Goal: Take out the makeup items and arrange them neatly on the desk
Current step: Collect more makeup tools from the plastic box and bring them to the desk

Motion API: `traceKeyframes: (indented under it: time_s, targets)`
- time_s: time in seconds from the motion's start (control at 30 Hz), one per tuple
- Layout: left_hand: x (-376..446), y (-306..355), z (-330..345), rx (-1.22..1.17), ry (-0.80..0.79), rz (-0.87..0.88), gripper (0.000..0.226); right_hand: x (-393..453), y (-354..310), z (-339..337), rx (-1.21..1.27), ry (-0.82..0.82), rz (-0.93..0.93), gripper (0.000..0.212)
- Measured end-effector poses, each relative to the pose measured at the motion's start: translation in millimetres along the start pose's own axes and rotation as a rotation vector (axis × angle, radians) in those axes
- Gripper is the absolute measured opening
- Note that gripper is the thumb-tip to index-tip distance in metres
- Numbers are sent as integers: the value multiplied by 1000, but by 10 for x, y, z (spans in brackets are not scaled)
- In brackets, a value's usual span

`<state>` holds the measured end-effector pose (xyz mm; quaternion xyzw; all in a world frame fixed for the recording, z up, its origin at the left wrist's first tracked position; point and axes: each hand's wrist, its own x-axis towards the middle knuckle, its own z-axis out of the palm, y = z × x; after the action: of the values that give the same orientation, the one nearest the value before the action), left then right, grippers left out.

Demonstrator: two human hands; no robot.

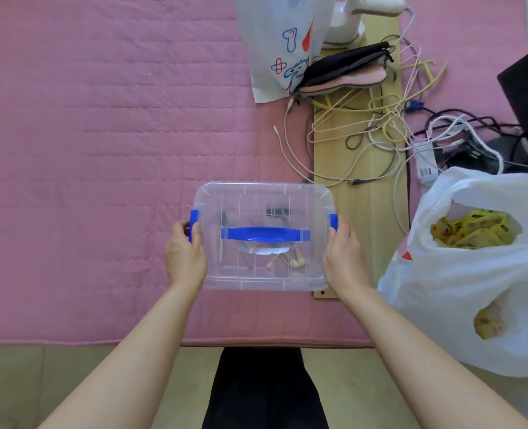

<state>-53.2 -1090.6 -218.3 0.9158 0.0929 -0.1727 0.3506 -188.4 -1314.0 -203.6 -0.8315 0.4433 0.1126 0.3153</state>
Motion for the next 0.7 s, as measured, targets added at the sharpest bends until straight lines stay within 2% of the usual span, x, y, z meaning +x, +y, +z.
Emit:
traceKeyframes:
  time_s: [0.27,0.43,0.6,0.7]
  targets:
    - [46,-90,73,27,49,88,27,30,18,130,88,49,-12,48]
    - [59,-81,128,49,117,36,33,17,21,133,98,31,-19,54]
    - [71,-96,87,44,89,12,34,84,78,98,157,65,99,38]
    - [89,-123,77,-130,25,-105,38,124,112,95,143,58,123,33]
